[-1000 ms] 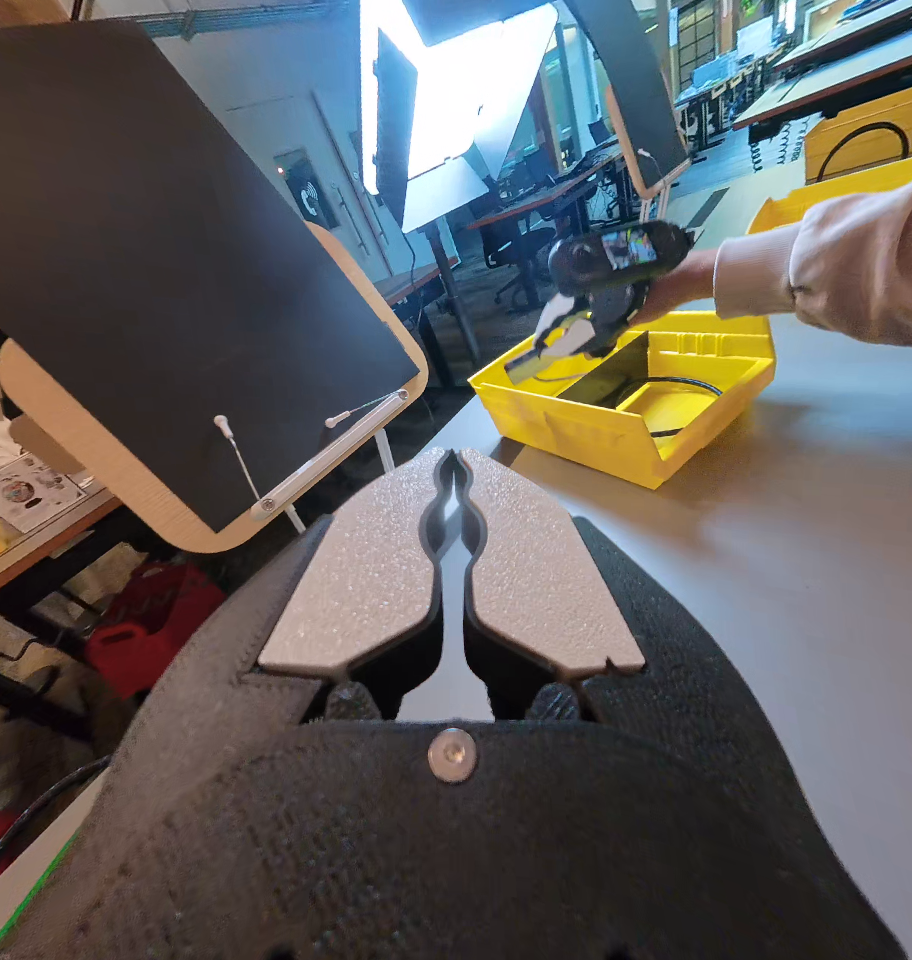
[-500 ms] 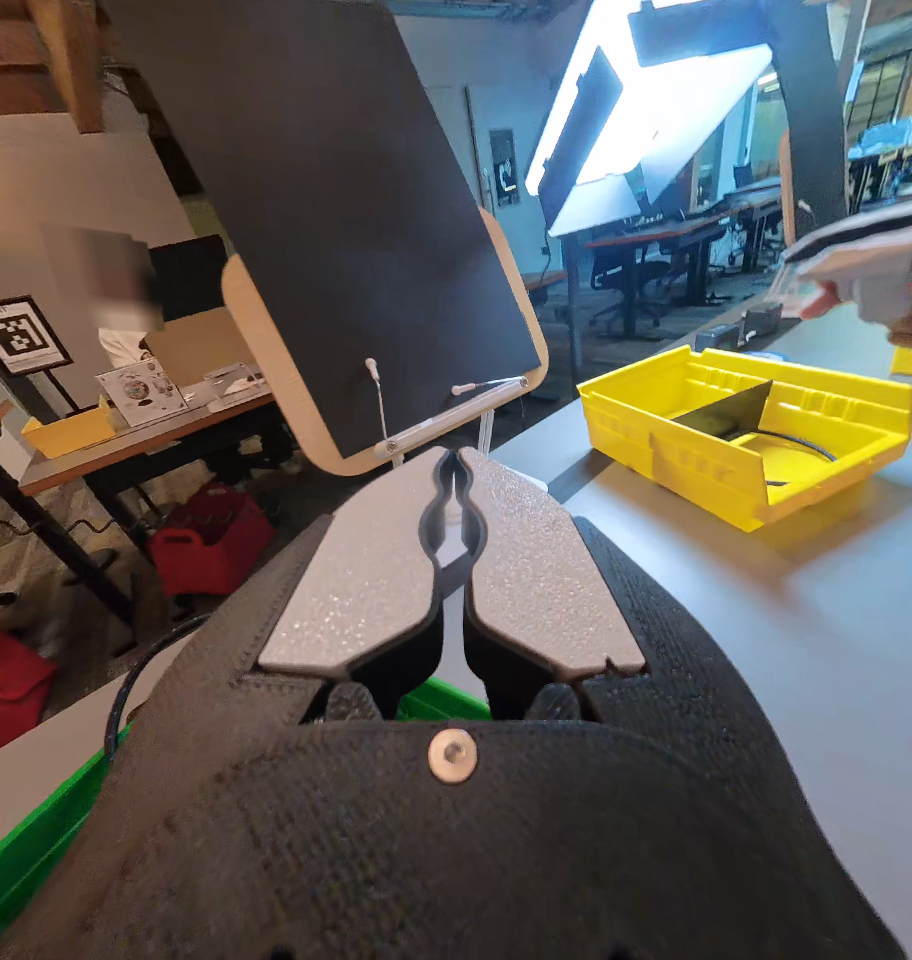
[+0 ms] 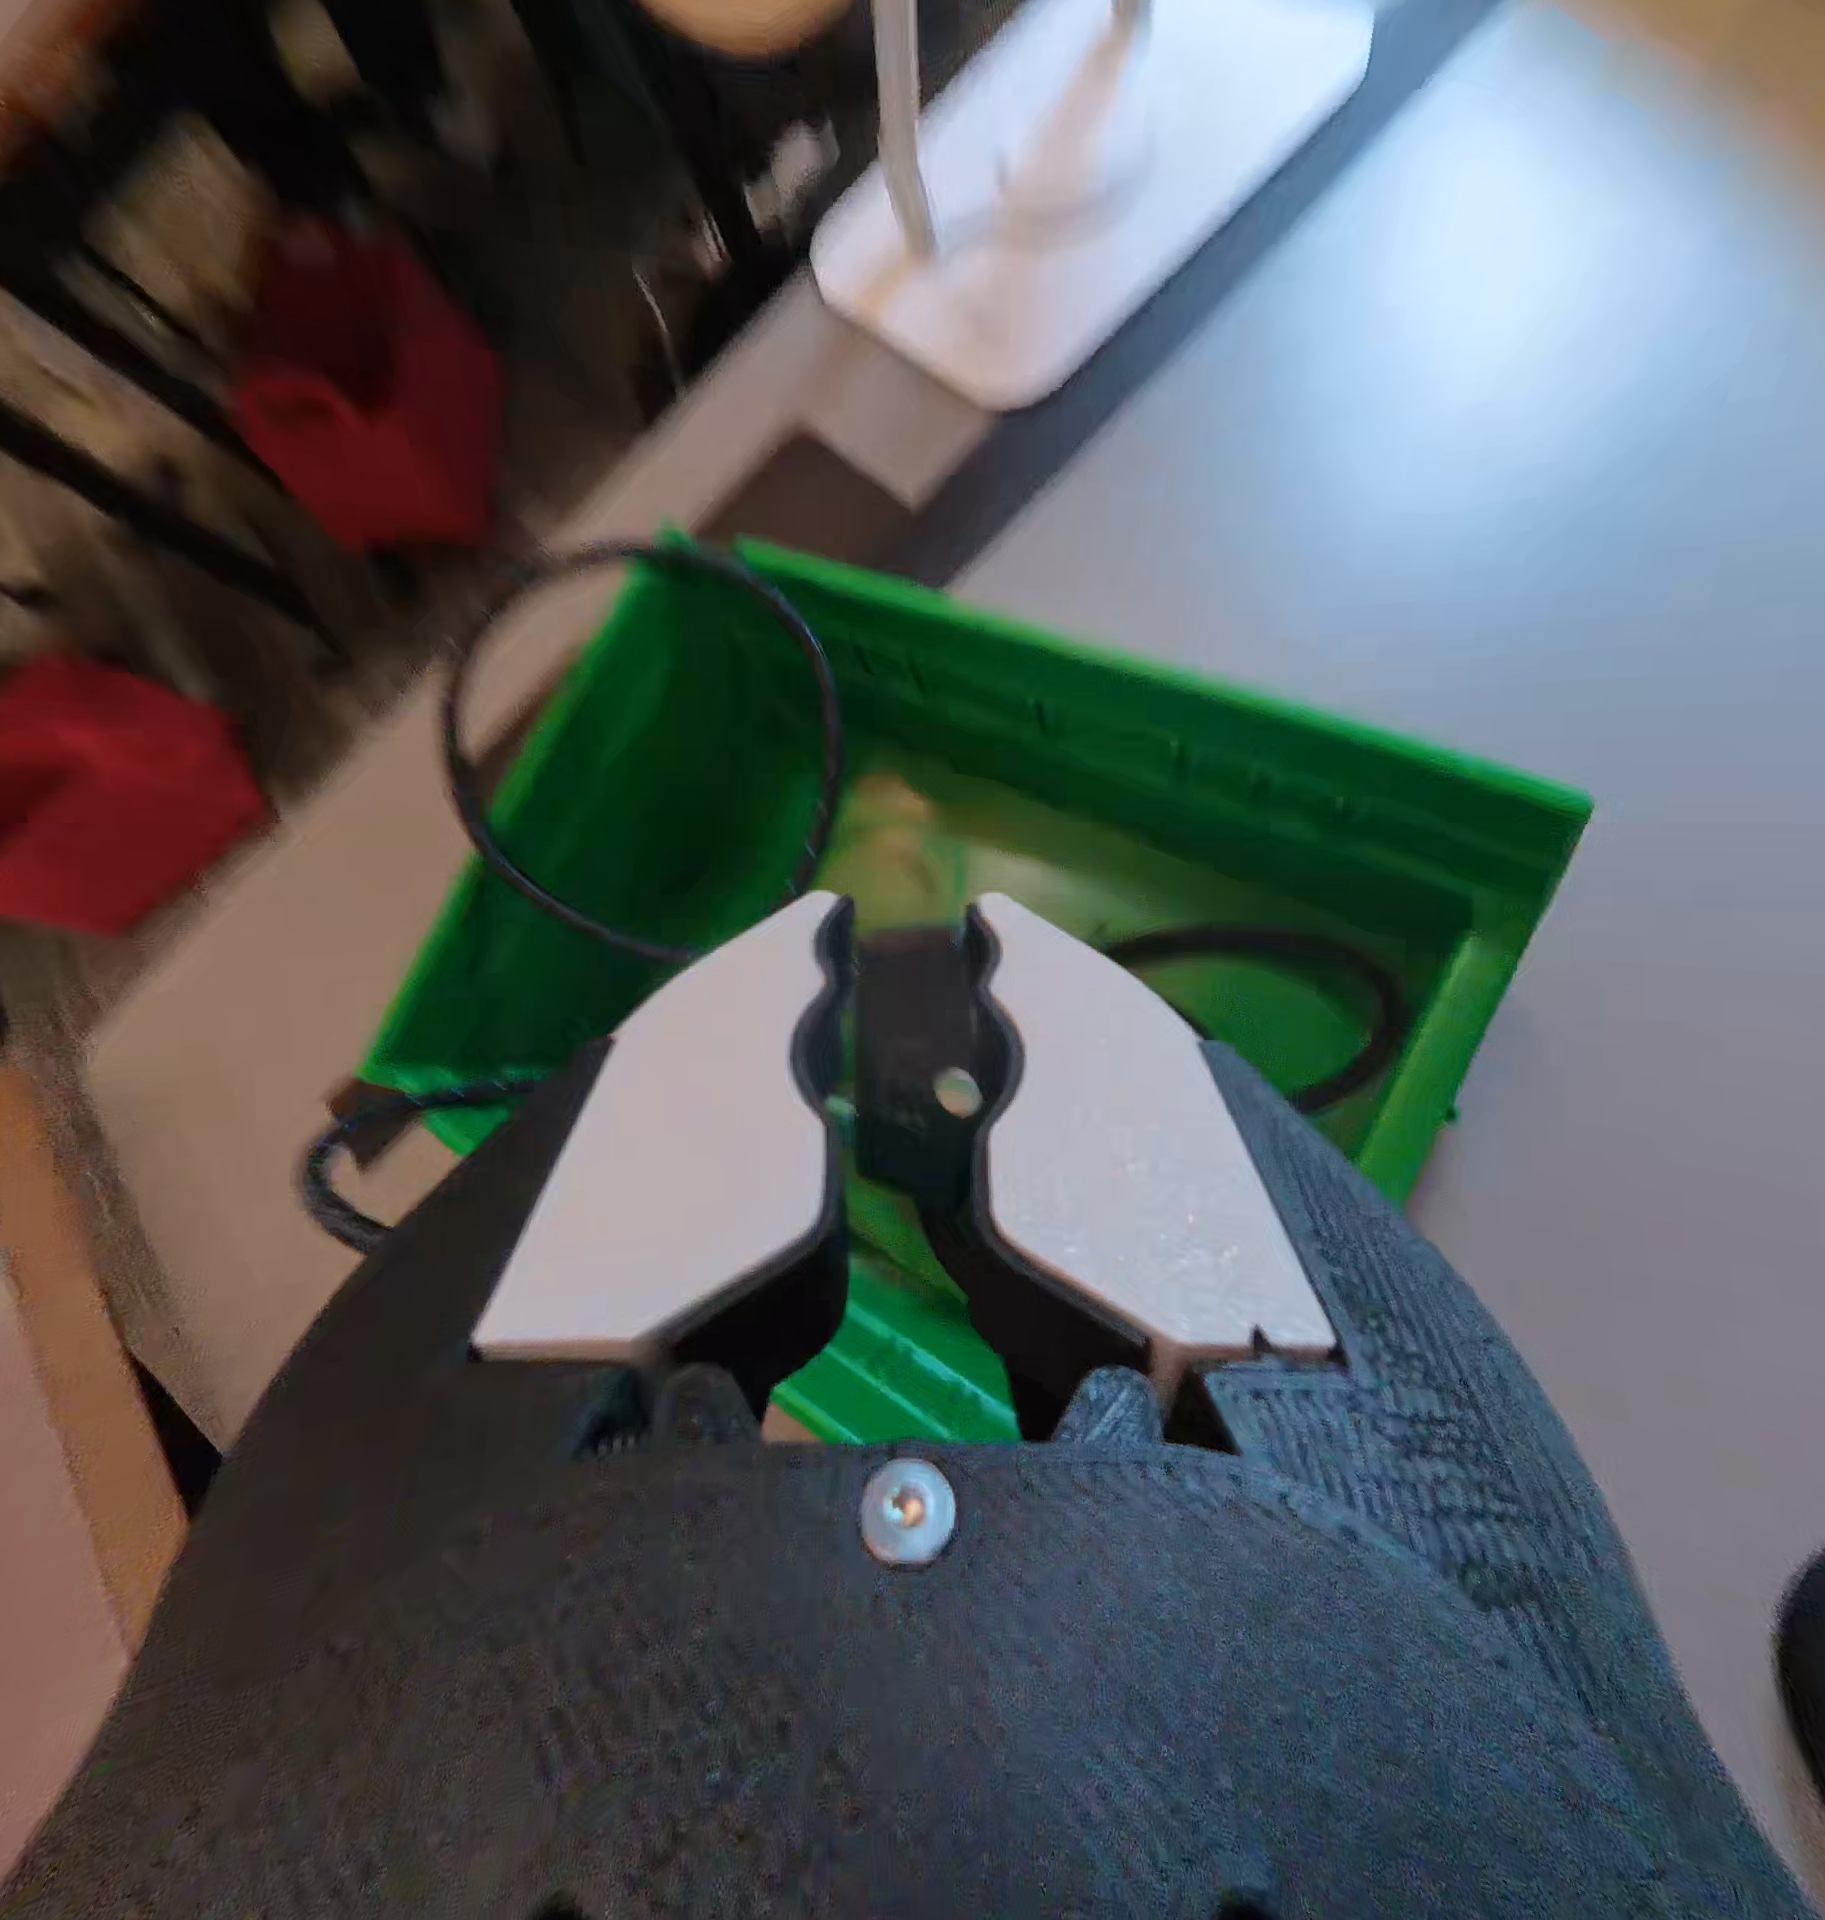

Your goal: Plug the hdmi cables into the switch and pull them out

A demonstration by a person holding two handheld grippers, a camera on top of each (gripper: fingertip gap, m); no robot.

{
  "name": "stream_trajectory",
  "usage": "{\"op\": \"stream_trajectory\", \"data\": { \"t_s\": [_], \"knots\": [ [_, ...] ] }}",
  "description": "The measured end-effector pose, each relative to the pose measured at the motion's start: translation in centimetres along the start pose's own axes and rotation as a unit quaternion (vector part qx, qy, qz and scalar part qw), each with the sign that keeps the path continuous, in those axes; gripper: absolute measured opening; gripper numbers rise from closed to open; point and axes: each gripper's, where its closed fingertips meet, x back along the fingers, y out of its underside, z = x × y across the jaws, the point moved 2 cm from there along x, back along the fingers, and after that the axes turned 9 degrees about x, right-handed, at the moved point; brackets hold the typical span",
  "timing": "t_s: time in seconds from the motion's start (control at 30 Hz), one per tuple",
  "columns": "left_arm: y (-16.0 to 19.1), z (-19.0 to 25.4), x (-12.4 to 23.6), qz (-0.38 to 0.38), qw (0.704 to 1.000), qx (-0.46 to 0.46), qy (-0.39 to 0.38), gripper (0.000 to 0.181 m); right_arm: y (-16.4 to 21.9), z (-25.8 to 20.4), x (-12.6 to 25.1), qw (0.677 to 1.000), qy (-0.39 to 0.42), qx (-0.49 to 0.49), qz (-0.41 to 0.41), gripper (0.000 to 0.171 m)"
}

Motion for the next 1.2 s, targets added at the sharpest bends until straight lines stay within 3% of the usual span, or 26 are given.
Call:
{"op": "stream_trajectory", "data": {
  "t_s": [0.03,0.13,0.3,0.37,0.53,0.6,0.8,1.2],
  "knots": [
    [1.2,0.3,-1.0,-0.033,0.999,0.006,-0.002,0.032,0.3,-0.4,-0.2,1.000,-0.003,0.008,-0.005,0.017],
    [4.1,1.7,-3.7,-0.082,0.996,-0.002,-0.036,0.056,0.9,-1.3,-0.4,0.998,-0.001,0.054,-0.022,0.016],
    [7.6,0.8,-7.5,-0.125,0.979,0.026,-0.160,0.073,1.3,-1.5,-0.8,0.995,0.015,0.090,-0.050,0.016],
    [8.4,-0.3,-8.1,-0.152,0.965,0.005,-0.212,0.067,1.3,-1.6,-0.8,0.994,0.019,0.088,-0.056,0.015],
    [8.3,-1.1,-8.6,-0.202,0.942,-0.058,-0.261,0.042,2.2,-1.6,-0.9,0.993,0.025,0.086,-0.073,0.012],
    [7.8,-1.5,-8.0,-0.200,0.931,-0.104,-0.286,0.032,2.6,-1.5,-0.9,0.993,0.026,0.088,-0.078,0.012],
    [5.9,-1.0,-5.2,-0.160,0.926,-0.174,-0.294,0.028,2.4,-0.7,-0.6,0.994,0.032,0.074,-0.071,0.010],
    [-5.3,2.8,7.3,0.100,0.919,-0.214,-0.316,0.023,-0.7,-1.9,0.0,0.996,0.022,0.088,-0.013,0.009]
  ]
}}
